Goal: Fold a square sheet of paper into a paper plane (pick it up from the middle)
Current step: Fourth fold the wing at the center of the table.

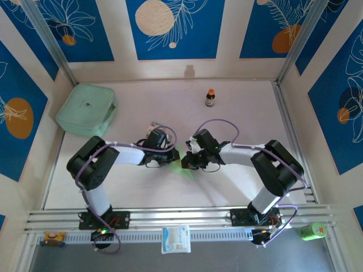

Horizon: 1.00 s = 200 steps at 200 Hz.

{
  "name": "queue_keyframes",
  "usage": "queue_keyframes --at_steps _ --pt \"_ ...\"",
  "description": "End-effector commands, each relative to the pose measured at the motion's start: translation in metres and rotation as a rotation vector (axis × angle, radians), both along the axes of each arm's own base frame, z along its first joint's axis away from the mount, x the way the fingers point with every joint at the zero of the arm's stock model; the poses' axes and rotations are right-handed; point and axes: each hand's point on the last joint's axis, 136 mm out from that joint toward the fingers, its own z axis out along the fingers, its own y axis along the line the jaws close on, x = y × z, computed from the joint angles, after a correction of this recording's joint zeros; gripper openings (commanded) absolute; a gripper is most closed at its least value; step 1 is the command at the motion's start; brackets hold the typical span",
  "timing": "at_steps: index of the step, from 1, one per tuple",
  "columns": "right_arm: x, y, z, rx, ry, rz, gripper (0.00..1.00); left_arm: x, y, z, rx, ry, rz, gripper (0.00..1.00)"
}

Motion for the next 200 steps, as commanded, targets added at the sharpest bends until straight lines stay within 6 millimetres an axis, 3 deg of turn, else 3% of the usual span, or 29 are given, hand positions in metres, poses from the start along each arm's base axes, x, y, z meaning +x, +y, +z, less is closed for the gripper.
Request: queue_keyframes --at_steps 1,45,120,161,180,200 --pt "0.002 0.004 -0.004 -0.019 0.001 0.012 0.07 -0.006 0.014 -0.014 0.059 0.031 0.012 0.01" --pt "-0.005 -0.017 -0.029 -0.089 0.058 -0.048 0.06 -0.005 0.013 -0.014 0.061 0.031 0.009 0.01" --pt "-0.024 -0.033 -0.046 -0.1 0.128 -0.074 0.05 -0.001 0.012 -0.009 0.074 0.017 -0.012 0.02" --pt "-0.027 -0.038 -0.051 -0.104 0.145 -0.098 0.02 0.01 0.004 0.02 0.039 -0.053 -0.023 0.11" --pt "-0.026 -0.038 -0.052 -0.106 0.157 -0.11 0.0 0.008 0.003 0.035 0.017 -0.084 -0.029 0.11" --pt "-0.025 -0.04 -0.054 -0.111 0.165 -0.122 0.0 -0.002 0.003 0.038 0.007 -0.078 -0.038 0.08"
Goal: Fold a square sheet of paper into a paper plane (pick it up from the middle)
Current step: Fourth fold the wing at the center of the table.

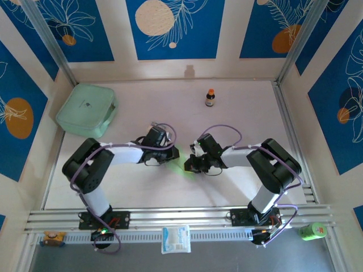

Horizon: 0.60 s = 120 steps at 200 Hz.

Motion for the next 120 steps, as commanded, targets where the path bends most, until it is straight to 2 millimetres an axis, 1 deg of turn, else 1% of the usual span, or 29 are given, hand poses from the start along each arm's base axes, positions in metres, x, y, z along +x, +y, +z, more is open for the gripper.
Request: queue_keyframes --at_steps 1,16,29,52,86,107,120 --pt "-0.021 -0.025 -0.028 -0.113 0.117 -0.038 0.0 -0.004 0.001 0.014 -0.01 -0.03 -0.013 0.08" --pt "-0.021 -0.026 -0.028 -0.114 0.119 -0.043 0.0 -0.015 -0.003 0.011 -0.02 -0.007 -0.037 0.05" --pt "-0.021 -0.027 -0.029 -0.116 0.122 -0.049 0.0 -0.025 -0.004 0.004 -0.012 0.014 -0.051 0.03" --pt "-0.022 -0.029 -0.03 -0.117 0.13 -0.058 0.0 -0.037 -0.008 -0.003 -0.029 0.035 -0.07 0.02" --pt "-0.022 -0.031 -0.031 -0.114 0.135 -0.065 0.0 -0.04 -0.019 -0.002 -0.059 0.031 -0.106 0.03" --pt "-0.023 -0.032 -0.032 -0.115 0.136 -0.069 0.0 -0.04 -0.023 0.003 -0.083 0.019 -0.106 0.03" --pt "-0.023 -0.032 -0.032 -0.116 0.138 -0.068 0.0 -0.041 -0.023 0.002 -0.085 0.023 -0.101 0.03"
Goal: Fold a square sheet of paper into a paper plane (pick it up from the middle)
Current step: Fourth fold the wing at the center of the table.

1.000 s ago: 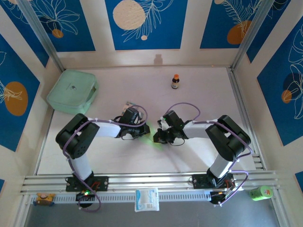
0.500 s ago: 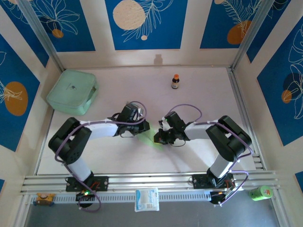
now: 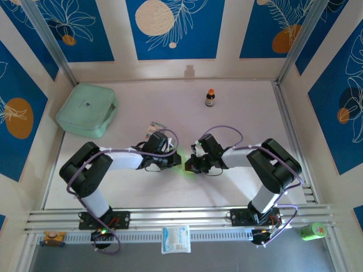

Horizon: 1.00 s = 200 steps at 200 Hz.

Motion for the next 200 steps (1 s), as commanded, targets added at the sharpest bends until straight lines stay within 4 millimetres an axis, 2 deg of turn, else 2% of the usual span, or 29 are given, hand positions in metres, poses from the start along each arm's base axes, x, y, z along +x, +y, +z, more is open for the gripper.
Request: queue_keyframes --at_steps 1,39,77,96,153,200 --pt "-0.024 -0.029 -0.031 -0.136 0.116 -0.036 0.0 -0.003 -0.008 0.004 -0.041 0.0 -0.012 0.03" --pt "-0.025 -0.029 -0.032 -0.133 0.118 -0.035 0.0 -0.004 -0.011 -0.005 -0.039 0.032 -0.013 0.03" --pt "-0.025 -0.029 -0.031 -0.13 0.117 -0.032 0.0 -0.001 0.006 -0.031 0.085 0.067 0.048 0.02" --pt "-0.026 -0.029 -0.032 -0.131 0.118 -0.029 0.0 0.005 0.014 -0.036 0.124 0.061 0.081 0.03" --pt "-0.029 -0.031 -0.031 -0.135 0.118 -0.015 0.0 0.021 0.028 -0.041 0.183 0.052 0.132 0.03" --pt "-0.031 -0.031 -0.032 -0.137 0.115 -0.006 0.0 0.036 0.034 -0.034 0.176 0.038 0.162 0.04"
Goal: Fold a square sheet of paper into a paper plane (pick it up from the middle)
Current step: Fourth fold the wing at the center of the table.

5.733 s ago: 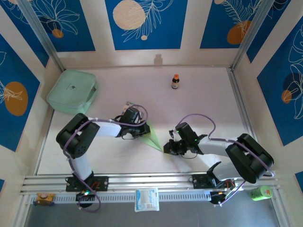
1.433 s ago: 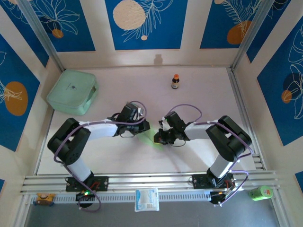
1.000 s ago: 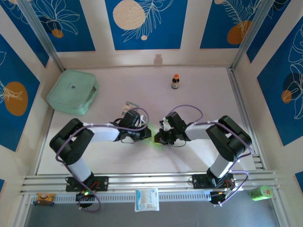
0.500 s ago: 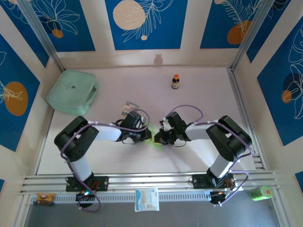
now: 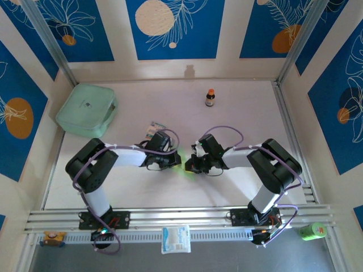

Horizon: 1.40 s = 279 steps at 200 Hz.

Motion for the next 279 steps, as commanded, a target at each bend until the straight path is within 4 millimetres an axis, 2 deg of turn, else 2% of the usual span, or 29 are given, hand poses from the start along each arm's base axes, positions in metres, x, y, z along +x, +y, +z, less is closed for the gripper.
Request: queue_keyframes --at_steps 1,68,166,179,215,238,260,279 --pt "-0.031 -0.031 -0.032 -0.141 0.12 -0.007 0.0 0.023 0.024 -0.013 0.096 -0.026 0.082 0.03" --pt "-0.032 -0.03 -0.032 -0.135 0.123 0.0 0.0 0.043 0.032 -0.007 0.08 -0.037 0.121 0.05" --pt "-0.033 -0.03 -0.034 -0.133 0.128 0.001 0.0 0.07 0.077 -0.009 0.135 -0.046 0.195 0.05" --pt "-0.032 -0.029 -0.034 -0.132 0.128 0.0 0.0 0.073 0.078 -0.008 0.125 -0.05 0.204 0.05" --pt "-0.032 -0.029 -0.034 -0.133 0.128 0.0 0.0 0.08 0.08 0.005 0.141 -0.078 0.212 0.05" --pt "-0.031 -0.029 -0.032 -0.134 0.124 -0.001 0.0 0.083 0.075 0.024 0.105 -0.117 0.206 0.05" --pt "-0.03 -0.029 -0.032 -0.134 0.122 -0.002 0.0 0.084 0.08 0.035 0.121 -0.145 0.213 0.06" --pt "-0.029 -0.028 -0.031 -0.134 0.119 -0.005 0.0 0.081 0.074 0.046 0.099 -0.169 0.201 0.06"
